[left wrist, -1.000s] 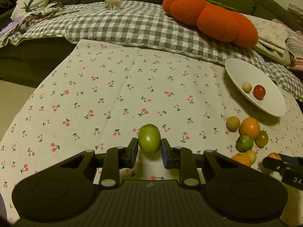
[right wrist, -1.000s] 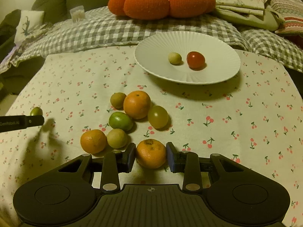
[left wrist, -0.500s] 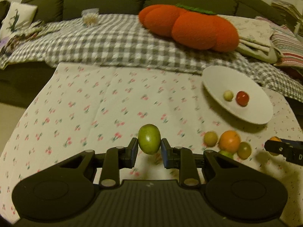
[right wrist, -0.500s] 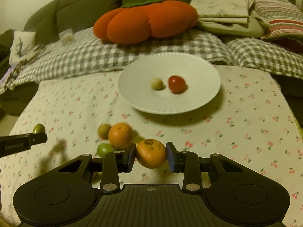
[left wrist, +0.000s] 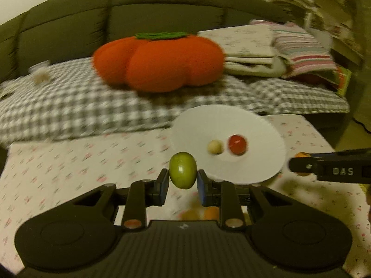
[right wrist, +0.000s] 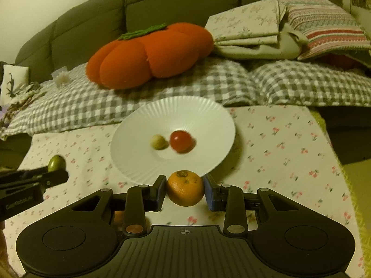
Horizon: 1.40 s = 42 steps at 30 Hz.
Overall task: Organize fruits
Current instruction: 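Carry the green fruit and mandarin in both tools over the white plate, then open both tools to release the fruits onto the plate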
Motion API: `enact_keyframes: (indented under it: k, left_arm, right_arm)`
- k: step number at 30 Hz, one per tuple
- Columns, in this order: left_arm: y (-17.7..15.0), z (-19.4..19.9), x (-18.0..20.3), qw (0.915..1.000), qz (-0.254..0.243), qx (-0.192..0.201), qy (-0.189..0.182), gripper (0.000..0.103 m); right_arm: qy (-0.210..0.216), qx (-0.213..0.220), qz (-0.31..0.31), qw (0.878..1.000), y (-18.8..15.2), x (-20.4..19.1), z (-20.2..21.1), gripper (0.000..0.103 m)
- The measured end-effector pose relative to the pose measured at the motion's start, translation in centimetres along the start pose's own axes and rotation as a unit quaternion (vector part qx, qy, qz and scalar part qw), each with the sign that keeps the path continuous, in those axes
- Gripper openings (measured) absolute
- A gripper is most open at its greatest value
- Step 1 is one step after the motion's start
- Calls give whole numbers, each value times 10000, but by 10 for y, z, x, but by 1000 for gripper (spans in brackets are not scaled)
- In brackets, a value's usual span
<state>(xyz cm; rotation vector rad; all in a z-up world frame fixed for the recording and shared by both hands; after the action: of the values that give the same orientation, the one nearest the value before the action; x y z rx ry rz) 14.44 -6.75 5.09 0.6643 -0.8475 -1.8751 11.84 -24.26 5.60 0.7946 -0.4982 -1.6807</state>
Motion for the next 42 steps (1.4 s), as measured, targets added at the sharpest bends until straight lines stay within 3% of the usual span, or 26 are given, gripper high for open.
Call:
enact_keyframes:
  k: [9, 15, 42]
  left_arm:
    - [19, -42, 43, 9981, -473, 67, -391, 24]
    - [16, -60, 56, 9959, -796, 11, -428, 24]
    - [15, -99, 49, 9961, -697, -186, -504, 24]
  right_arm:
    - [-94, 120, -67, 9999, 15, 18, -16, 33]
    - [-70, 211, -40, 9997, 26, 21, -28, 33]
    - [143, 8, 145, 9998, 29, 13, -80, 33]
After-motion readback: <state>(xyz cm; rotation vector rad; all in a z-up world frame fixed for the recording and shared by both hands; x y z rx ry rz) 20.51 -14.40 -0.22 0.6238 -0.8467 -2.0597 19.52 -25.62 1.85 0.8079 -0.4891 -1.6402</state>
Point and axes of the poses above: each gripper's, at about its wrist camera, not at the fingertips, and z roughly against the way its jaws point, x to its right, y to its top, the point moved 7 cm from there along -z, roughly the way its jaws point, and after that the axes turned 10 degrees about -z, right-handed, at the moved point
